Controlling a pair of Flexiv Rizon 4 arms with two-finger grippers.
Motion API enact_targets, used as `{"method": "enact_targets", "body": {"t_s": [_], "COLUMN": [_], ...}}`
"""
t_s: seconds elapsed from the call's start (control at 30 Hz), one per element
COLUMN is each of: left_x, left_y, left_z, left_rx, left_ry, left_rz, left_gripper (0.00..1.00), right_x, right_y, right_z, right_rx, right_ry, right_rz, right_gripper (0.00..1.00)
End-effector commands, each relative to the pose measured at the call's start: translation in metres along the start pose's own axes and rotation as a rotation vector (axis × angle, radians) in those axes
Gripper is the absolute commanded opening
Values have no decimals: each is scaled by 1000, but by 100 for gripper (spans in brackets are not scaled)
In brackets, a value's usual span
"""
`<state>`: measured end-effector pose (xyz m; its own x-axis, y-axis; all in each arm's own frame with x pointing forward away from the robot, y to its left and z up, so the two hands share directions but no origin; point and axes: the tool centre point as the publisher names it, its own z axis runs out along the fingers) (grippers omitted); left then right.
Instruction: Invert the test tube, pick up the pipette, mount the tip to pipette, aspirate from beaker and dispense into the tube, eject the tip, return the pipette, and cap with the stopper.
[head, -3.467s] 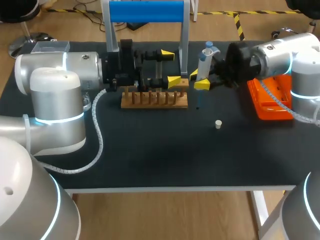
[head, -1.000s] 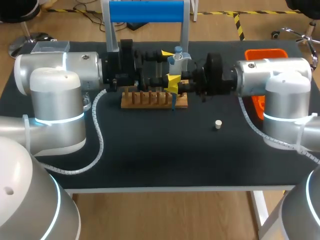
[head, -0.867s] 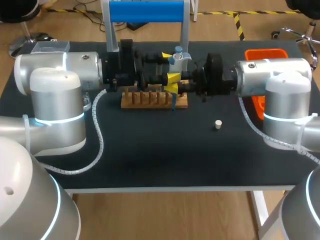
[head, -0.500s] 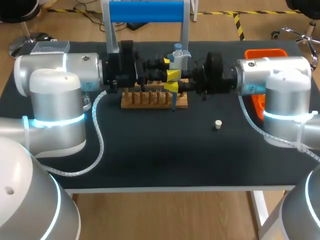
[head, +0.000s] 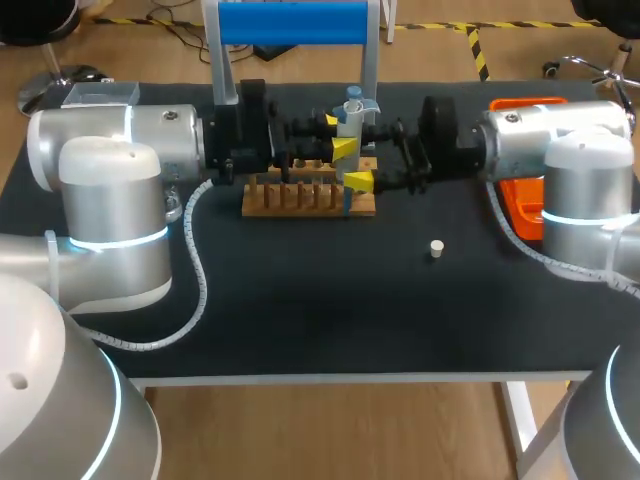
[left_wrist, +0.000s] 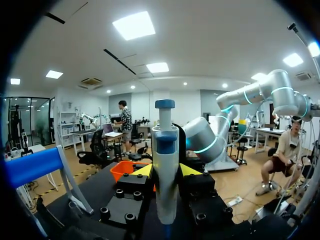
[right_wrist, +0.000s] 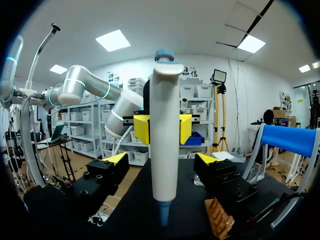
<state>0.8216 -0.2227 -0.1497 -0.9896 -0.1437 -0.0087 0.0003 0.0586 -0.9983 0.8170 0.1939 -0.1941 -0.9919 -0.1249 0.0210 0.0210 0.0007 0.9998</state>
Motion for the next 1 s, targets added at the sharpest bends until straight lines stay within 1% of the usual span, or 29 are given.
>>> {"method": "enact_targets", "body": {"t_s": [0.03,0.17,0.27,0.3,0.4,0.47,0.57,0.6,0.67,0.73,0.87,1.0], "left_x": [-1,-1,-1,-1,-1,-1,-1,-1,-1,-1,-1,-1], "left_y": [0,0,0,0,0,0,0,0,0,0,0,0], "left_z": [1,1,1,1,1,1,1,1,1,1,1,1], "left_rx": [3,3,3,3,3,3,3,3,3,3,3,3], "left_ry": [0,0,0,0,0,0,0,0,0,0,0,0], "left_rz": [1,1,1,1,1,1,1,1,1,1,1,1], "left_gripper": [0,0,0,0,0,0,0,0,0,0,0,0], "right_x": [-3,-12,-27,-32,-52,-67,-83,-95,-114,-130,-170,-192], "right_y": [-2,-1,-1,-3,-5,-5,-2,-1,-1,0,5,14], "right_z": [-37,-64,-84,-89,-100,-106,-110,-111,-112,-114,-114,-113], "right_rx": [8,4,11,26,67,76,108,106,141,159,182,212], "right_ry": [38,13,-26,-42,-73,-96,-116,-126,-146,-163,-197,-221], "right_rz": [3,21,35,38,38,48,45,69,65,80,80,51], "right_gripper": [100,100,100,100,100,100,100,100,100,100,100,100]}}
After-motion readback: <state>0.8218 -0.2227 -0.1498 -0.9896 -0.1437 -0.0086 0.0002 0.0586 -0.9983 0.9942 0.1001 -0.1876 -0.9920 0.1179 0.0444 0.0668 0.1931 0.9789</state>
